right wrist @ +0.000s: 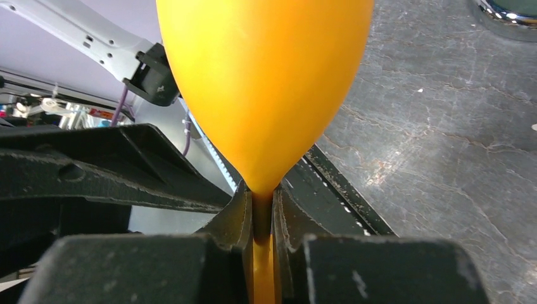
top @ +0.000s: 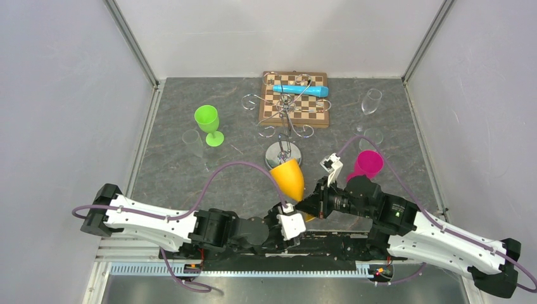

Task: Take the wine glass off the wine glass rack
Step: Place the wine glass at the center of the board.

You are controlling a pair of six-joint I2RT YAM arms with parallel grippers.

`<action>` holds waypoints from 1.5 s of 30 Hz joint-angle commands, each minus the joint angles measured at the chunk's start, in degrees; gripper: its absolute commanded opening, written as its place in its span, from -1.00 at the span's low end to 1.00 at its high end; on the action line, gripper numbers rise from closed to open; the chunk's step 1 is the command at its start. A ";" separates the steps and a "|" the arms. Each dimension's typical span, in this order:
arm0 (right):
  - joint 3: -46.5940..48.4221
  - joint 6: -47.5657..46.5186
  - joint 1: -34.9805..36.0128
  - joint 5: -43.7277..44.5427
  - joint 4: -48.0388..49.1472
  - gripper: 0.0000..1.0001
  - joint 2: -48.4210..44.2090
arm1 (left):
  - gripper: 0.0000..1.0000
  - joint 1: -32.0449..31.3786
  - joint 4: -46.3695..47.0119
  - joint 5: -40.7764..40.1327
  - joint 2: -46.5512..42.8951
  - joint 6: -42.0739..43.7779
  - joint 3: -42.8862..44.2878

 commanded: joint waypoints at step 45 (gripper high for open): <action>-0.23 -62.52 0.09 10.82 -2.22 -1.00 -2.96 | 0.24 61.94 9.29 57.39 -13.19 -44.92 -9.92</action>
